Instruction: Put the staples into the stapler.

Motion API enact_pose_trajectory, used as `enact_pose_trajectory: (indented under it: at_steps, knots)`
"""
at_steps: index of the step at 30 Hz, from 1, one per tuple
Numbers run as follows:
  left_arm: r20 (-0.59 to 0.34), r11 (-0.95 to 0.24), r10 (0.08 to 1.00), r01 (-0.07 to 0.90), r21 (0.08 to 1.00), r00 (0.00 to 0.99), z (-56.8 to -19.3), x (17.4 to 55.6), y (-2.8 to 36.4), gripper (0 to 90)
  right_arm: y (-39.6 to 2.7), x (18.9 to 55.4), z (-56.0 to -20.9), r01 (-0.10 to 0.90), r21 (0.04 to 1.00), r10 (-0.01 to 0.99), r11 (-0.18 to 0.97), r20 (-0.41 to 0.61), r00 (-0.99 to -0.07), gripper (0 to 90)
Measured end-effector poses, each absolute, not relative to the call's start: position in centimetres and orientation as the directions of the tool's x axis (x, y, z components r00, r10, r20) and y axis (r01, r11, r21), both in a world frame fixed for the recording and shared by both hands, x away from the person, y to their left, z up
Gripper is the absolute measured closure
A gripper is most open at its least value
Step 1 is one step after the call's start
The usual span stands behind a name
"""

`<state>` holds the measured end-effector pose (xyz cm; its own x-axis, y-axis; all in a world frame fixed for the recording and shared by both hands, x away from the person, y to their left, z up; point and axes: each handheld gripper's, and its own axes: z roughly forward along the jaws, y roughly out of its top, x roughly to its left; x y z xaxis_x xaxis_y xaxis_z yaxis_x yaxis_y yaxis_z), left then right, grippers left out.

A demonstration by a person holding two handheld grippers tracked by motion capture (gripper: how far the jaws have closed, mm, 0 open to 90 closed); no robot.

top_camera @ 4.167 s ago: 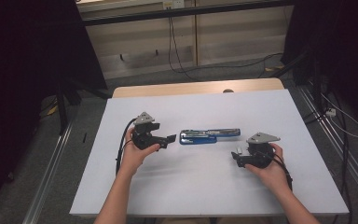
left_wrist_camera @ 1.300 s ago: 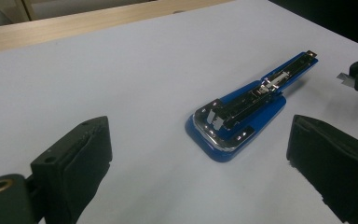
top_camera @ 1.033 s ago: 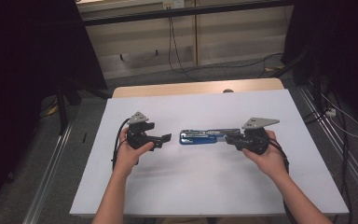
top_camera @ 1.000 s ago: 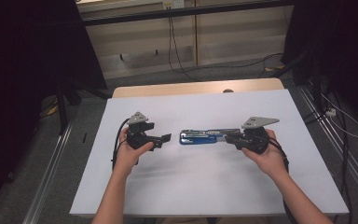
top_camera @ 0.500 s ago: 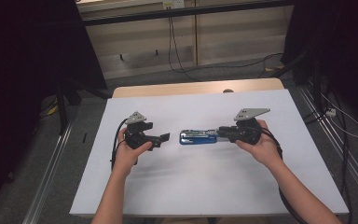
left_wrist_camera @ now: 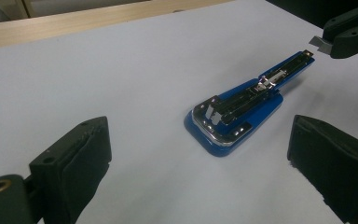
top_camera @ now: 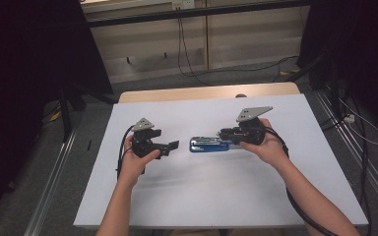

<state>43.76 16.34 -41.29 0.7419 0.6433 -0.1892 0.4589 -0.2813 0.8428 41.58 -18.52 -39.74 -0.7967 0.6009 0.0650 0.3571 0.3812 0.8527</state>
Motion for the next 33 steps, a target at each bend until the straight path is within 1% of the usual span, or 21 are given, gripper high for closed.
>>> enact_pose_trajectory:
  at_steps: [33]
  knots:
    - [-0.202, -0.271, 0.64, 0.464, 0.843, 0.741, -41.4, 43.8, 16.6, 6.3, -16.2, 44.9, -39.7, 0.317, 0.844, 0.494, 0.433, 0.072, -0.867, 79.4]
